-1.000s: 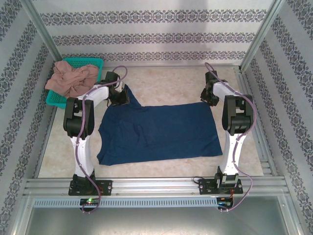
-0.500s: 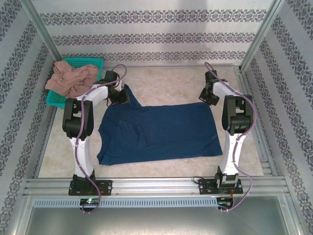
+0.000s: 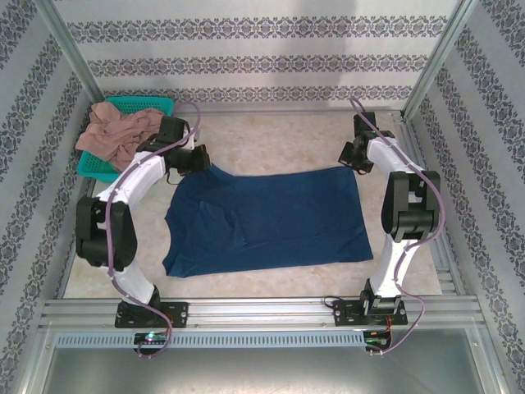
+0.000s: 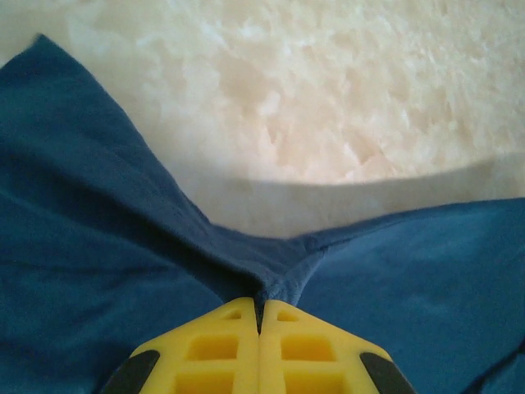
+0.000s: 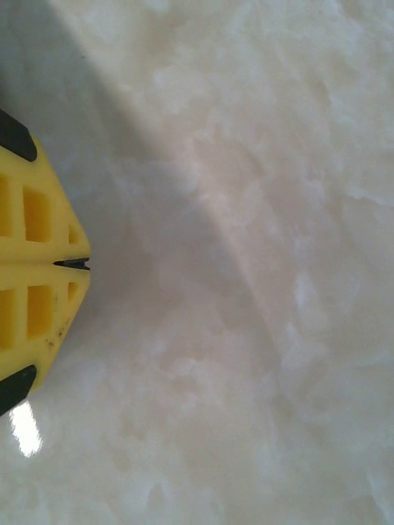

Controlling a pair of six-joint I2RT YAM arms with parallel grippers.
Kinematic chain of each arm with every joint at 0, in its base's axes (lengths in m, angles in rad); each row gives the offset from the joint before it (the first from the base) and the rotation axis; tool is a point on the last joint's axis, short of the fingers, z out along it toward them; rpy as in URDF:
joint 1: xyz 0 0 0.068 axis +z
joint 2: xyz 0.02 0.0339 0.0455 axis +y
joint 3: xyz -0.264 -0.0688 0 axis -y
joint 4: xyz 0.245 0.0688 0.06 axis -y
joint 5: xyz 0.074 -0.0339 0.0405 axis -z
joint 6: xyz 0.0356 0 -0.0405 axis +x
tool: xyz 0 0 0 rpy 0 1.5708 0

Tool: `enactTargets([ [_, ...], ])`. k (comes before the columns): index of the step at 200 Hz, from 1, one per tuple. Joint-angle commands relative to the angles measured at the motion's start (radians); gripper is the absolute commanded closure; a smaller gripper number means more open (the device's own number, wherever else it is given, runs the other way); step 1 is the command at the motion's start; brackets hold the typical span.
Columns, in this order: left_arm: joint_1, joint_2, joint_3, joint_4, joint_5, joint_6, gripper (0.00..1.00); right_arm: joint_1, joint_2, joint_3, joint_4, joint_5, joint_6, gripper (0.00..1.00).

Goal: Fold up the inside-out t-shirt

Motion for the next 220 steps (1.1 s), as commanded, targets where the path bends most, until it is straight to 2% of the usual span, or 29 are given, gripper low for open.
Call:
enactTargets([
  [1,-0.037,-0.108,-0.072,-0.08,-0.036,-0.004,1.0,-0.015,-0.056,-0.057,-0.027,-0.016,-0.054,0.95],
  [48,-0.099,-0.298,-0.215,-0.209,-0.064,-0.001,1.0,-0.015,-0.143,-0.174,-0.019,-0.062,-0.073,0.95],
  [92,-0.12,-0.416,-0.232,-0.302,-0.131,0.025,1.0,-0.012,-0.253,-0.28,-0.034,-0.073,-0.082,0.95],
  [131,-0.134,-0.381,-0.129,-0.341,-0.2,0.117,1.0,-0.004,-0.331,-0.365,-0.048,-0.076,-0.083,0.95],
  [182,-0.17,-0.325,0.001,-0.516,-0.25,0.252,1.0,-0.003,-0.363,-0.426,-0.05,-0.065,-0.084,0.95],
  [220,-0.244,-0.274,0.037,-0.603,-0.214,0.325,1.0,0.0,-0.34,-0.426,-0.047,-0.066,-0.088,0.94],
])
